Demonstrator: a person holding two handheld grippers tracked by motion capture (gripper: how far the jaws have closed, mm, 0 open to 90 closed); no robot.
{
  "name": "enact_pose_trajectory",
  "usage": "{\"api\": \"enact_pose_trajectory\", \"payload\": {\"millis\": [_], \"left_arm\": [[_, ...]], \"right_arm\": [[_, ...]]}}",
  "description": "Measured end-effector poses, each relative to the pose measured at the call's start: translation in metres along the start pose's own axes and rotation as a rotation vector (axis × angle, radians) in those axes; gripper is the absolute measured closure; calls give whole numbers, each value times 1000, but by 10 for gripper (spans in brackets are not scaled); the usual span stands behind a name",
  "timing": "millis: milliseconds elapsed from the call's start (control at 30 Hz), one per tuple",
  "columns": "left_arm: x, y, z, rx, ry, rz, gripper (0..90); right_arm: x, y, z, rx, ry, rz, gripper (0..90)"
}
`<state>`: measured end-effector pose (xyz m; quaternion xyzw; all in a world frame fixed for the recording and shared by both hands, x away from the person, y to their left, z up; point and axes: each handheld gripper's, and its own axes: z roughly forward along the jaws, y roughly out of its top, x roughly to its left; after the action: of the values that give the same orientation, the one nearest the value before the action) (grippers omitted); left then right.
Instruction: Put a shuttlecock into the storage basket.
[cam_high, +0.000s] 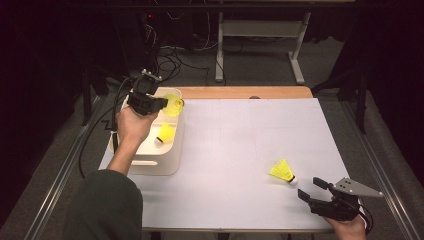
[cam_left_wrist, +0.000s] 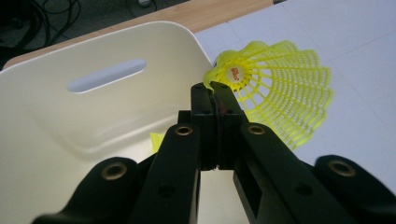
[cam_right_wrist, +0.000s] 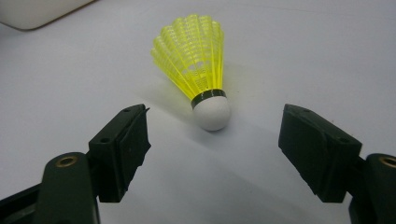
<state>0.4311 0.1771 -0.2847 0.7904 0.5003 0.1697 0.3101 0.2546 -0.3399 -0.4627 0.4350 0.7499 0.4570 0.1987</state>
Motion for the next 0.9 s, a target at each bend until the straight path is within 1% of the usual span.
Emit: {"api": "enact_pose_trajectory", "payload": {"millis": [400, 700, 800, 900], "left_arm": [[4, -4, -4, 1, 6, -2, 895], [11, -9, -1, 15, 14, -14, 895], [13, -11, 2, 21, 25, -16, 895], [15, -13, 4, 27, 30, -25, 895]], "right_arm": [[0, 0, 0, 0, -1, 1, 248], [0, 0, 0, 2, -2, 1, 248], [0, 0, 0, 2, -3, 0, 248], [0, 0, 0, 2, -3, 1, 248]]}}
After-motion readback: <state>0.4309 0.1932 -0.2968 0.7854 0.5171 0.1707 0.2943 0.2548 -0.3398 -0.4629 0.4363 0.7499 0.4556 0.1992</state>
